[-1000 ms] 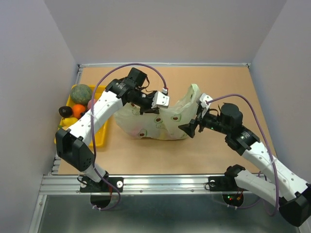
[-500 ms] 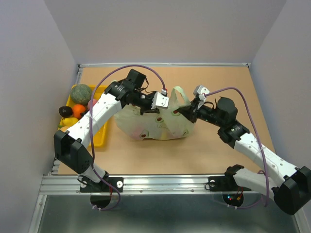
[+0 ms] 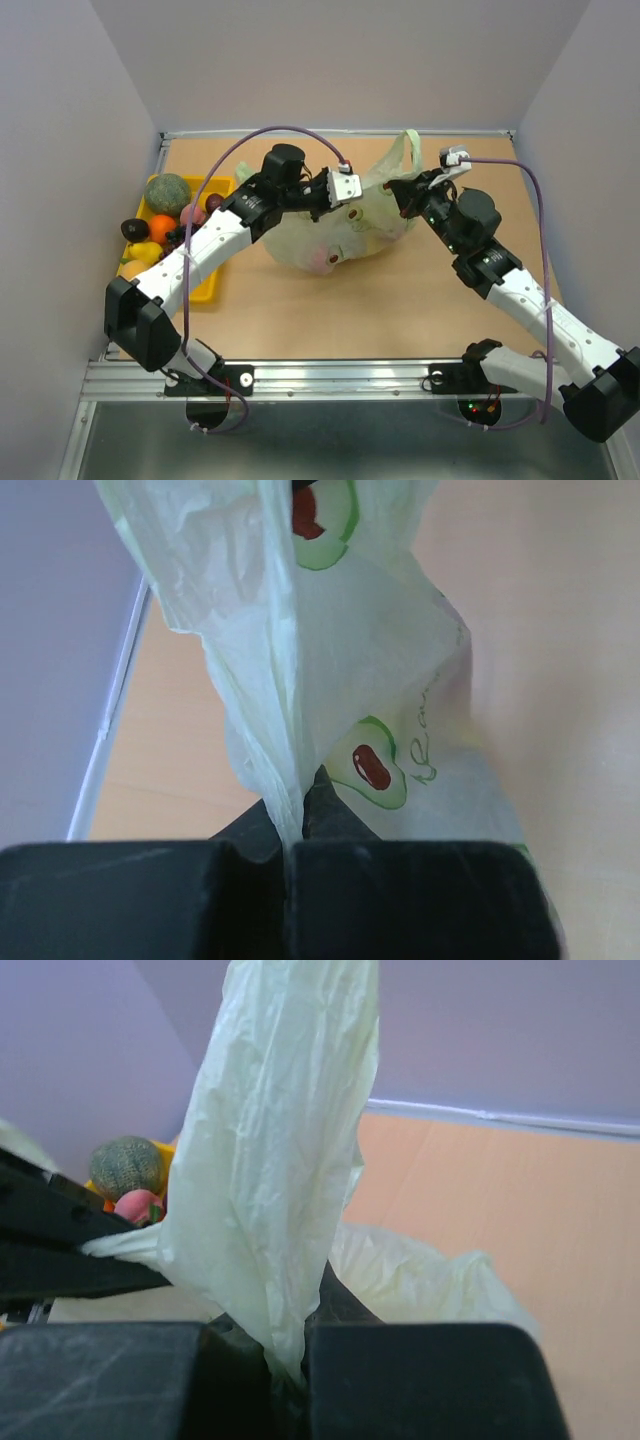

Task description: Place the fake fruits into the plastic bag and tie a complex knot

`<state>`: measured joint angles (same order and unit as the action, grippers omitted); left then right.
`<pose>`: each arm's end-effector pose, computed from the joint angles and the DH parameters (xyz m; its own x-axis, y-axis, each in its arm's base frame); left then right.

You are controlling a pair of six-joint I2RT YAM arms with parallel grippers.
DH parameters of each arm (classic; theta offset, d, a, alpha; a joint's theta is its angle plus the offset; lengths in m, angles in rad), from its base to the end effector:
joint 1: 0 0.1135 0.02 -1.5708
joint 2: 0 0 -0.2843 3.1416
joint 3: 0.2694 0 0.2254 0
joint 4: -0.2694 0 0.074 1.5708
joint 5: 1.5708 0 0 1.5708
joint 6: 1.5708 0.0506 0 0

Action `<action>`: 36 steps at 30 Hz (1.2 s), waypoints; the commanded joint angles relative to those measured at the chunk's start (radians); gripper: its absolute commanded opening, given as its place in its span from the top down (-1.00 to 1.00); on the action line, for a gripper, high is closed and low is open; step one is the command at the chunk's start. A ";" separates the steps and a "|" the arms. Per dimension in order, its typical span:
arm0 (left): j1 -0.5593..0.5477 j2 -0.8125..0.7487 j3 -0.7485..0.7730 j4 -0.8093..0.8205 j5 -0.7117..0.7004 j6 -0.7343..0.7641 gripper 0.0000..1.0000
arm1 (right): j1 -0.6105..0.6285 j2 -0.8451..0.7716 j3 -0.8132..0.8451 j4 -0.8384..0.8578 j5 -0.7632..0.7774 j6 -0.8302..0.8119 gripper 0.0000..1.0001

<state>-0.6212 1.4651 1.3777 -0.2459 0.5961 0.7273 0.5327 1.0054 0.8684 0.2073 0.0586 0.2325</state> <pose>0.2446 -0.2100 0.3991 0.4083 0.3843 -0.8280 0.8589 0.1454 0.4911 0.1870 0.1068 0.3921 -0.0463 0.2397 -0.9697 -0.4583 0.8575 0.2339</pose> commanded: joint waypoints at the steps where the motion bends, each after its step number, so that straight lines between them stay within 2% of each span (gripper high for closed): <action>1: -0.014 -0.069 -0.101 0.092 -0.094 -0.042 1.00 | -0.023 -0.011 0.023 -0.009 0.276 0.054 0.99; 4: -0.028 -0.055 -0.124 0.070 -0.108 -0.040 0.93 | -0.025 -0.008 -0.025 -0.009 0.173 0.067 0.99; 6: -0.005 -0.051 -0.088 0.054 -0.066 -0.069 0.69 | -0.025 -0.014 -0.055 -0.003 0.115 0.060 0.99; 7: 0.009 -0.049 -0.065 0.006 -0.014 -0.072 0.41 | -0.023 -0.024 -0.065 0.015 0.092 0.054 0.99; 8: 0.021 -0.052 -0.043 -0.001 0.064 -0.097 0.28 | -0.023 -0.027 -0.074 0.023 0.080 0.047 0.99; 10: 0.040 -0.057 0.023 -0.006 0.109 -0.153 0.11 | -0.023 -0.039 -0.097 0.037 0.044 0.025 0.99; 13: 0.041 -0.034 0.134 -0.004 0.160 -0.291 -0.53 | -0.025 -0.067 -0.132 0.070 -0.043 -0.002 0.99; 14: 0.041 -0.022 0.162 0.006 0.162 -0.386 -0.95 | -0.023 -0.073 -0.143 0.095 -0.084 -0.010 0.99; 17: 0.040 0.067 0.306 -0.011 0.113 -0.512 -0.97 | -0.025 -0.093 -0.175 0.125 -0.124 -0.039 0.99; 19: 0.041 0.162 0.450 -0.077 0.166 -0.548 -0.97 | -0.023 -0.103 -0.189 0.152 -0.158 -0.065 0.99; 22: 0.040 0.239 0.540 -0.028 0.240 -0.693 -0.97 | -0.022 -0.103 -0.197 0.167 -0.183 -0.105 0.99; 24: 0.041 0.256 0.541 0.035 0.292 -0.782 -0.97 | -0.022 -0.100 -0.197 0.168 -0.200 -0.136 0.99; 25: 0.041 0.262 0.526 0.110 0.300 -0.889 -0.97 | -0.022 -0.096 -0.198 0.170 -0.197 -0.159 0.99; 29: 0.037 0.285 0.514 0.223 0.355 -1.075 -0.97 | -0.022 -0.085 -0.193 0.156 -0.174 -0.194 0.99; 36: 0.032 0.271 0.396 0.410 0.403 -1.292 -0.97 | -0.020 -0.064 -0.189 0.149 -0.178 -0.206 0.99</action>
<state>-0.5827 1.7969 1.8294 -0.0265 0.9180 -0.3717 0.5117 0.9360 0.6834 0.2993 -0.1127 0.0559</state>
